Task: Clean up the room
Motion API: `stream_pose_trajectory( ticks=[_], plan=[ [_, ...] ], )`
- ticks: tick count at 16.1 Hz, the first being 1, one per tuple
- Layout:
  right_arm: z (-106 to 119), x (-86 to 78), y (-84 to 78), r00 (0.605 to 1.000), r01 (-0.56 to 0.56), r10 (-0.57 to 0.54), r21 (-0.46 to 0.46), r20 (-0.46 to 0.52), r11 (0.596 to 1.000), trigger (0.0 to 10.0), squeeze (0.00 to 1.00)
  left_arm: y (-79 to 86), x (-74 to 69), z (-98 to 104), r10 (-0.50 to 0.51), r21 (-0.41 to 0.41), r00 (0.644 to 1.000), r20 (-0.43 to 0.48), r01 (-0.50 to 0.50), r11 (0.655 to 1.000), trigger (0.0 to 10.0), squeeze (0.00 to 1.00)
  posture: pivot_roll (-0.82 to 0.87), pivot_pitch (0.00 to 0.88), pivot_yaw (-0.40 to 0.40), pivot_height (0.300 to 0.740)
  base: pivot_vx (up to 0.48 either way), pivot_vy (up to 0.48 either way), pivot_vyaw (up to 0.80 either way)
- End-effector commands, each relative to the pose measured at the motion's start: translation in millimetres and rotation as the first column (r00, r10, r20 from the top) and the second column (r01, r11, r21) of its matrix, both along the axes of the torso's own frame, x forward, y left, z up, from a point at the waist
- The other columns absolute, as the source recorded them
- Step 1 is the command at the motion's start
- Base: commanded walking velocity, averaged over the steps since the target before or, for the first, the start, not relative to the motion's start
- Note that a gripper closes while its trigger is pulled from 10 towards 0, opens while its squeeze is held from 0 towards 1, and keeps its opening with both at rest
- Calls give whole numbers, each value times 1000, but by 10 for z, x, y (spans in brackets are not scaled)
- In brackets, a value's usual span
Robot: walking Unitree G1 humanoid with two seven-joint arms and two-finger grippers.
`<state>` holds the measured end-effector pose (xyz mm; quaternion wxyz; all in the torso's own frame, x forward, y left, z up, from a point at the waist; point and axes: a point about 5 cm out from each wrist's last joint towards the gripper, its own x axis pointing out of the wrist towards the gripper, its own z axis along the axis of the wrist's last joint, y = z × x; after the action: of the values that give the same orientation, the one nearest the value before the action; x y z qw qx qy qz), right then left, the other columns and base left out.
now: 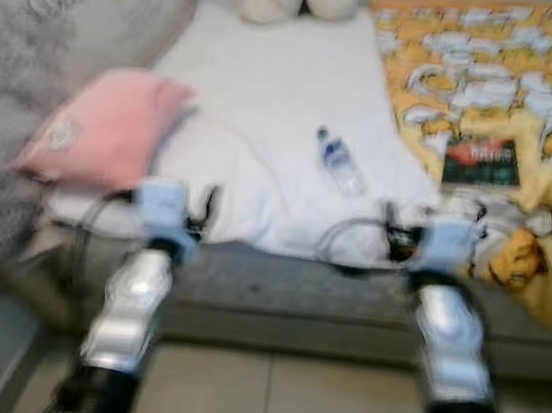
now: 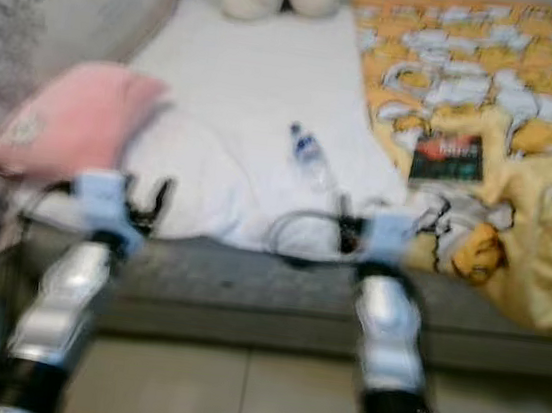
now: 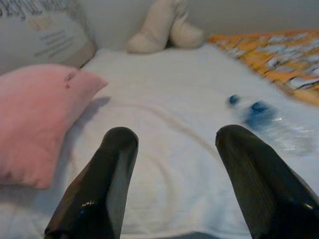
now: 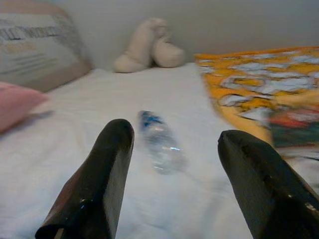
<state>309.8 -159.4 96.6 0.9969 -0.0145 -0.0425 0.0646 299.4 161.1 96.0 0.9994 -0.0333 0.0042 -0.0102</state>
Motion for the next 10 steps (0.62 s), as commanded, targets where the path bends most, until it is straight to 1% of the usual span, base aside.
stream_pose_trajectory(
  ticks=[1, 10],
  plan=[
    [36, 17, -90, 1000, 29, -28, -23, 6, 999, 10000, 0, -40, 23, 37, -11, 10, 1000, 15, 11, 1000, 10000, 0, -147, 0, 140, 740, 480, 0, 0],
    [14, 9, -107, 999, 44, -44, -30, -4, 999, 10000, 0, -88, 36, 39, -40, 28, 999, 14, 40, 999, 10000, 0, -149, 0, 145, 740, 480, 0, 0]
  ],
)
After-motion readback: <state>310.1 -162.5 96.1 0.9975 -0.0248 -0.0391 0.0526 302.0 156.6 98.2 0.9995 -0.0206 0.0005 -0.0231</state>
